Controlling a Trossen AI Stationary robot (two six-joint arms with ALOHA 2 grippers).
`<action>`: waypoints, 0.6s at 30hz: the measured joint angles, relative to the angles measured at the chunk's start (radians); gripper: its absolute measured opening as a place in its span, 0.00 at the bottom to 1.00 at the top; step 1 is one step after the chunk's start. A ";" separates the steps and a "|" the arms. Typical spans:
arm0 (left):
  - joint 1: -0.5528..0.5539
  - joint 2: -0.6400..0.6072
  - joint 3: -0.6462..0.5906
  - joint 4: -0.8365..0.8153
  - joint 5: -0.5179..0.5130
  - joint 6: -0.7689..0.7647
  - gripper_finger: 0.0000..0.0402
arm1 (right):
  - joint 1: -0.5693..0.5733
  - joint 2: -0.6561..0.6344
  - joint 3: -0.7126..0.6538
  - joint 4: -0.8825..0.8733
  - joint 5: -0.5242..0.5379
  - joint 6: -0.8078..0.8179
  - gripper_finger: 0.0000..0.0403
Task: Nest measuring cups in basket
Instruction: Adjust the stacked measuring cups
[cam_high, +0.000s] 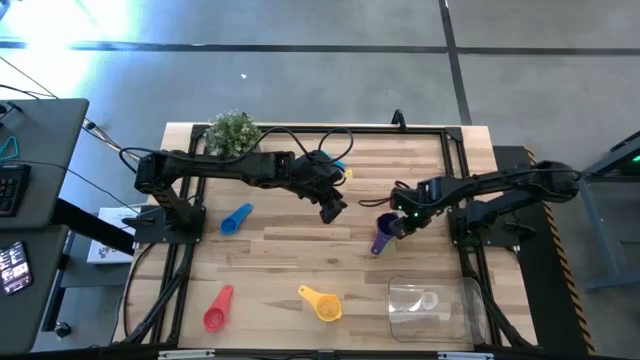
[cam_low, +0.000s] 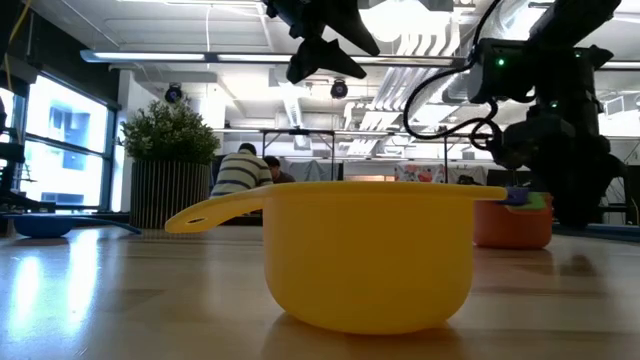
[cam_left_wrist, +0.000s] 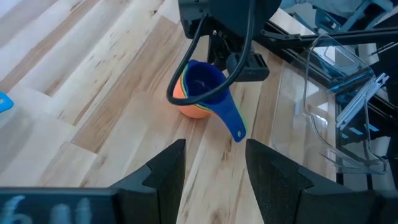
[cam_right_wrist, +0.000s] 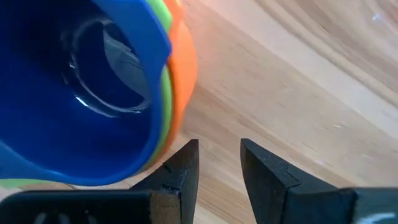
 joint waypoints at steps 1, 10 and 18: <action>0.000 0.000 0.000 -0.001 0.006 0.000 0.39 | 0.000 0.000 0.005 0.006 0.000 -0.001 0.27; -0.003 0.000 0.000 -0.050 0.020 0.000 0.39 | 0.000 0.000 0.048 0.034 0.015 0.003 0.27; -0.024 0.000 0.000 -0.052 0.024 -0.021 0.39 | 0.005 0.000 0.048 0.093 0.006 0.052 0.27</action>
